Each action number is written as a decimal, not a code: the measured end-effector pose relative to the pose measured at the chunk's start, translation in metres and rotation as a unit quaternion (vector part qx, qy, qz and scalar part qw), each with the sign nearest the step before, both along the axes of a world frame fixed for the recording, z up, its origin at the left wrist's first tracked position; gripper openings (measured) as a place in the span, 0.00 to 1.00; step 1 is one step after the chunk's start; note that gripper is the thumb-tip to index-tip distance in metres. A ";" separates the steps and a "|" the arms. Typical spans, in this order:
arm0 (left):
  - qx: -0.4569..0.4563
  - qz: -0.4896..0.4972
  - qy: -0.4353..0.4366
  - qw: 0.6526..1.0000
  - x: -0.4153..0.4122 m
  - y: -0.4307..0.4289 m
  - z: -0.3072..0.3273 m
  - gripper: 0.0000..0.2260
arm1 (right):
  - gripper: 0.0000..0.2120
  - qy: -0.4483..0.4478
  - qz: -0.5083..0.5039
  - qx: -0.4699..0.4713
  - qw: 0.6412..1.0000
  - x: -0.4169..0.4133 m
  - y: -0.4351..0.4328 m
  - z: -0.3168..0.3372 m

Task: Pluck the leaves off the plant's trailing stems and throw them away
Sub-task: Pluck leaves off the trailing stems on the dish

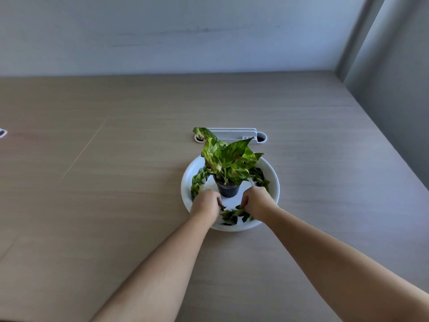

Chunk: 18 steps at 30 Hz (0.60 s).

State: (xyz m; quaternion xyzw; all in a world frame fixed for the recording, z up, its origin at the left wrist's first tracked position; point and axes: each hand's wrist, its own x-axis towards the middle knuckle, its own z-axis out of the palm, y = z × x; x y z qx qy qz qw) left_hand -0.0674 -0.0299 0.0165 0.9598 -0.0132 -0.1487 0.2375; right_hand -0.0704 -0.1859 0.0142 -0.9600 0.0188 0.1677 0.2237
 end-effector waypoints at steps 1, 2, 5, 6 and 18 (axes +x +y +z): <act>-0.012 0.011 -0.005 1.000 -0.001 0.000 0.005 0.12 | 0.09 -0.014 -0.029 0.027 0.999 0.000 -0.002 0.006; -0.020 0.019 -0.012 1.000 -0.001 0.000 0.009 0.12 | 0.08 -0.022 -0.054 0.047 0.997 0.000 -0.005 0.011; -0.041 0.015 -0.030 0.999 -0.001 0.002 0.018 0.11 | 0.08 -0.035 -0.107 0.083 0.990 -0.003 -0.008 0.023; -0.044 0.009 -0.036 0.998 -0.001 0.002 0.021 0.11 | 0.08 -0.039 -0.123 0.093 0.987 -0.005 -0.008 0.026; -0.070 -0.137 -0.023 0.988 -0.022 -0.029 0.033 0.09 | 0.11 -0.094 -0.347 0.152 0.920 -0.064 -0.035 0.057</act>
